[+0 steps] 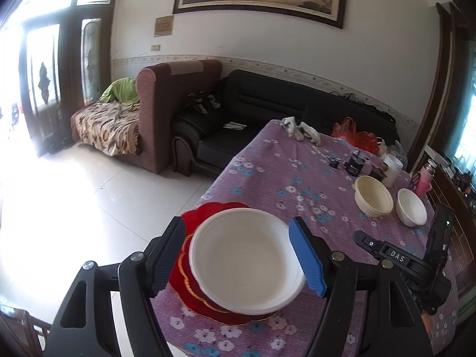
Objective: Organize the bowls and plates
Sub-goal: 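Move both tools back across the table to the beige plastic bowl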
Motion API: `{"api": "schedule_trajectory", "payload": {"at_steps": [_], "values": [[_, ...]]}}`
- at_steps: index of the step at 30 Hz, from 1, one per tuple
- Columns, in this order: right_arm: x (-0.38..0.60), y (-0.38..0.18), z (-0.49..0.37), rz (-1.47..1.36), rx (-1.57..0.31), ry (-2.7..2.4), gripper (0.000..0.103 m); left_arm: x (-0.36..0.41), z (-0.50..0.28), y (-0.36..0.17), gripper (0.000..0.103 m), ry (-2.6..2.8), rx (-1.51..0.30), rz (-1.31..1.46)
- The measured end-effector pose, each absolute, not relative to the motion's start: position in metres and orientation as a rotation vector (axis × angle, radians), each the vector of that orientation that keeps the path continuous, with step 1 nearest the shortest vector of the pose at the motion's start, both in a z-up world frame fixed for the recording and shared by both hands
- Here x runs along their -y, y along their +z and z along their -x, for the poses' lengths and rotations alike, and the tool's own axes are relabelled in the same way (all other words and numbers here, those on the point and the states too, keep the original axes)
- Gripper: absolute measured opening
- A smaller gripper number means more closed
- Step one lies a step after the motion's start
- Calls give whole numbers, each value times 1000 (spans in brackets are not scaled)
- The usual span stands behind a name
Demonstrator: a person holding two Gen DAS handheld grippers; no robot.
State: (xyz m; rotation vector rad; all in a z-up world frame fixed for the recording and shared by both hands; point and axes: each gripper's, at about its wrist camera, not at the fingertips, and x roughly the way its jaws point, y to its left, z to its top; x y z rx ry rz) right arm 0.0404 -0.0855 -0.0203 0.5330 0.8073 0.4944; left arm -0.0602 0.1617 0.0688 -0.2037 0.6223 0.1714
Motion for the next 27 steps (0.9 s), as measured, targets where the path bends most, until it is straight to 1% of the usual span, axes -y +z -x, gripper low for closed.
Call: {"api": "schedule_trajectory", "payload": {"at_steps": [9, 19, 23, 27], "values": [[126, -31, -30, -493, -728, 423, 12, -84, 33, 33, 72, 13, -756, 126], [213, -25, -36, -566, -703, 319, 12, 7, -27, 28, 72, -88, -795, 34], [248, -20, -35, -558, -669, 247, 12, 33, -50, 18, 72, -102, -821, 21], [273, -27, -36, -591, -672, 213, 12, 49, -69, 5, 72, -112, -862, 19]]}}
